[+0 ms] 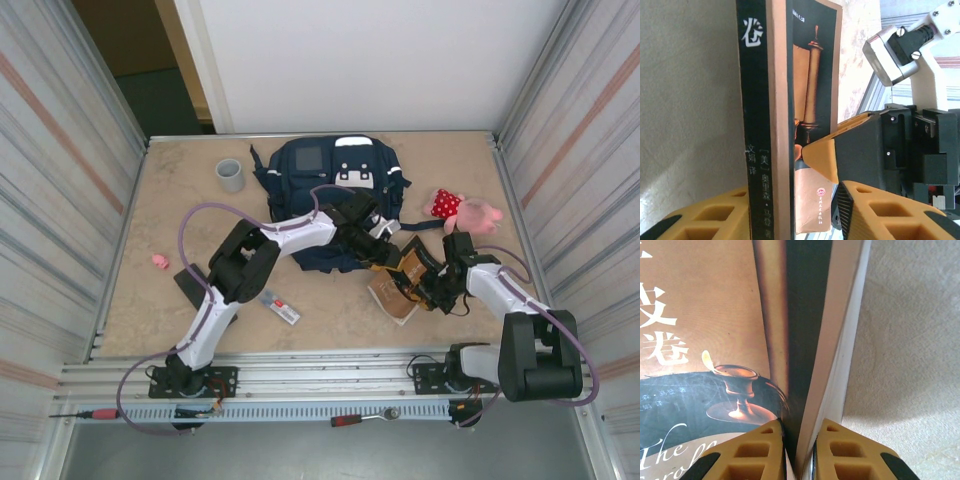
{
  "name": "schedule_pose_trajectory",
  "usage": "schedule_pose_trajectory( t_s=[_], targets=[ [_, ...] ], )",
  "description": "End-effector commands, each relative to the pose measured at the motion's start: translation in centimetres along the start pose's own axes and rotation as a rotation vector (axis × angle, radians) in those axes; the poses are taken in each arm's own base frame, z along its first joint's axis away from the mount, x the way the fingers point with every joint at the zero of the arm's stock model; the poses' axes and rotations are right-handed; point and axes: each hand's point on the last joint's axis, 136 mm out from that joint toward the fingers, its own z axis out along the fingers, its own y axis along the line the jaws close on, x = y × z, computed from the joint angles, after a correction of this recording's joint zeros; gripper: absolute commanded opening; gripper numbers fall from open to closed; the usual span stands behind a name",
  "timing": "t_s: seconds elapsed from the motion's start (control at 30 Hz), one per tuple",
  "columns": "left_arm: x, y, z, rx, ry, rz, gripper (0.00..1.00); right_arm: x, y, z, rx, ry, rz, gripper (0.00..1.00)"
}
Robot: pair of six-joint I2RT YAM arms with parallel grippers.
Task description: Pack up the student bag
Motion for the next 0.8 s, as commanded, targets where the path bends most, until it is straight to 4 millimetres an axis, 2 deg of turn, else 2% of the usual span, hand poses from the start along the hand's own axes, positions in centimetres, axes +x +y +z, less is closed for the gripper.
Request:
schedule_pose_trajectory(
  t_s=[0.0, 0.07, 0.13, 0.27, 0.33, 0.37, 0.53, 0.63, 0.77],
  targets=[
    [1.1, -2.3, 0.8, 0.042, 0.037, 0.042, 0.38, -0.3, 0.7, 0.6, -0.03, -0.014, -0.008, 0.13],
    [0.8, -0.9, 0.1, -0.081, 0.009, 0.066, 0.26, -0.4, 1.0, 0.3, -0.037, -0.026, -0.019, 0.14],
    [0.4, -0.2, -1.0, -0.191, -0.023, 0.111, 0.12, -0.7, 1.3, -0.3, -0.048, -0.055, -0.028, 0.2],
    [-0.7, -0.7, -3.7, -0.307, -0.105, 0.202, 0.01, -1.6, 2.3, -2.7, -0.081, -0.151, -0.063, 0.36],
    [-1.2, -2.5, -4.9, -0.299, -0.15, 0.279, 0.0, -2.1, 2.9, -4.2, -0.109, -0.214, -0.086, 0.44],
    [-1.5, -4.1, -5.9, -0.284, -0.188, 0.334, 0.0, -2.4, 3.2, -5.1, -0.124, -0.26, -0.099, 0.48],
    [-2.3, -9.1, -9.8, -0.196, -0.348, 0.498, 0.0, -4.0, 5.8, -10.5, -0.274, -0.496, -0.225, 0.57],
    [-2.3, -11.7, -12.6, -0.118, -0.462, 0.597, 0.0, -3.7, 8.3, -14.6, -0.399, -0.626, -0.369, 0.61],
    [-1.3, -13.7, -16.4, -0.034, -0.618, 0.714, 0.0, -2.9, 11.1, -19.7, -0.551, -0.806, -0.543, 0.81]
  ],
)
